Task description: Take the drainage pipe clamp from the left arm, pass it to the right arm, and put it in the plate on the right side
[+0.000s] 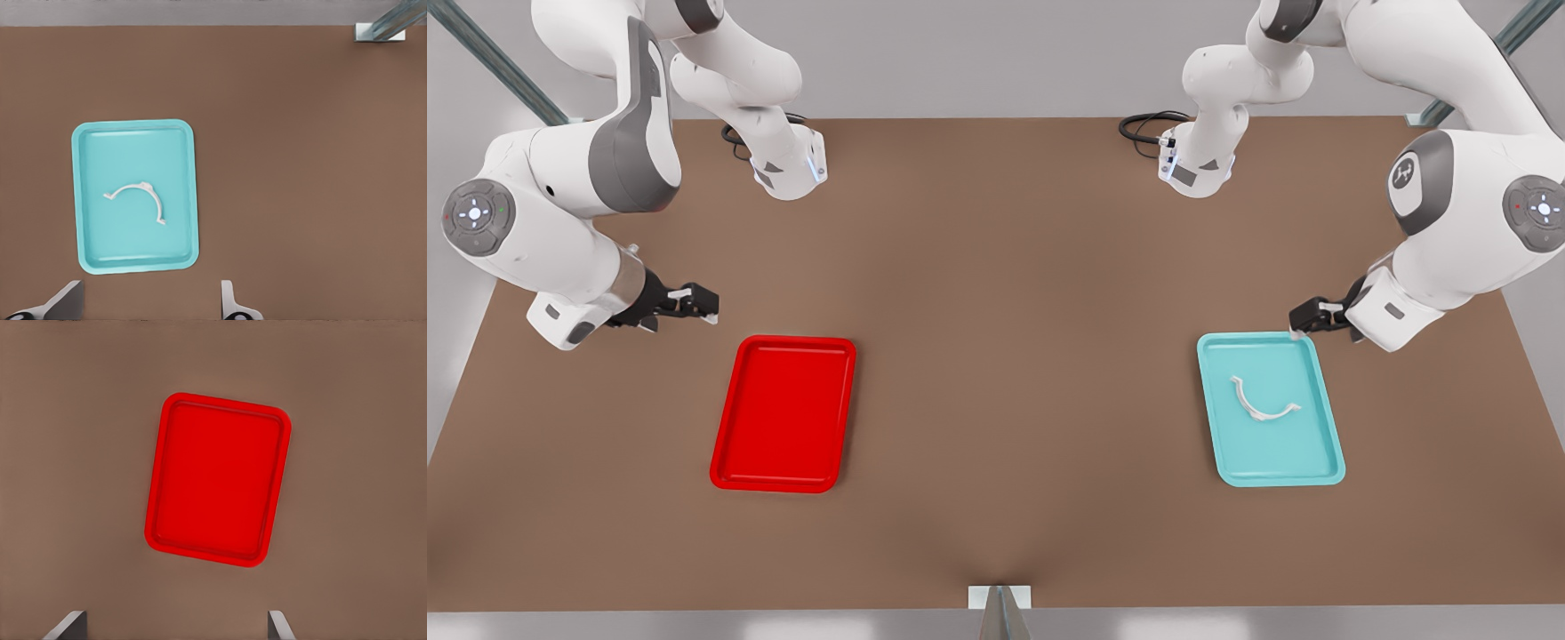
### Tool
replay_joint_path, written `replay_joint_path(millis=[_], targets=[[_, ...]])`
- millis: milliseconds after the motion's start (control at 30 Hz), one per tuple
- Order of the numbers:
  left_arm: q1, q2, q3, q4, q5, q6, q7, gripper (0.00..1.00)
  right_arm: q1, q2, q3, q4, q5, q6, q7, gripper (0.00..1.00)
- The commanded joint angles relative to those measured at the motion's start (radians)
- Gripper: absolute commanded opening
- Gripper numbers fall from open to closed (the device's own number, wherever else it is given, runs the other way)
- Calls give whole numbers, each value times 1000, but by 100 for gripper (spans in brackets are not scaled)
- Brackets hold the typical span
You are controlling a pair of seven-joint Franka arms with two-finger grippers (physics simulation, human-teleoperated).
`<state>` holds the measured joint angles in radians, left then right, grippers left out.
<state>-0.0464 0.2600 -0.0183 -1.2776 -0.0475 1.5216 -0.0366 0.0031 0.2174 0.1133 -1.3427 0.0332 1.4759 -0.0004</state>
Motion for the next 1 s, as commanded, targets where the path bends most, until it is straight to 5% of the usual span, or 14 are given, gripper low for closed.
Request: replay_joint_path(millis=[0,133,433,967], targets=[[-1,1,0,0,0,28,17,100,0,-1,0,0,2,17,-1,100],[8,54,46,-77,67,71,-667,100,0,-1,0,0,1,17,0,100],[-12,61,202,-559,72,833,-1962,100,0,-1,0,-1,2,17,-9,100],[5,268,201,-632,71,925,-2243,100,-8,0,0,-1,4,17,-15,100]])
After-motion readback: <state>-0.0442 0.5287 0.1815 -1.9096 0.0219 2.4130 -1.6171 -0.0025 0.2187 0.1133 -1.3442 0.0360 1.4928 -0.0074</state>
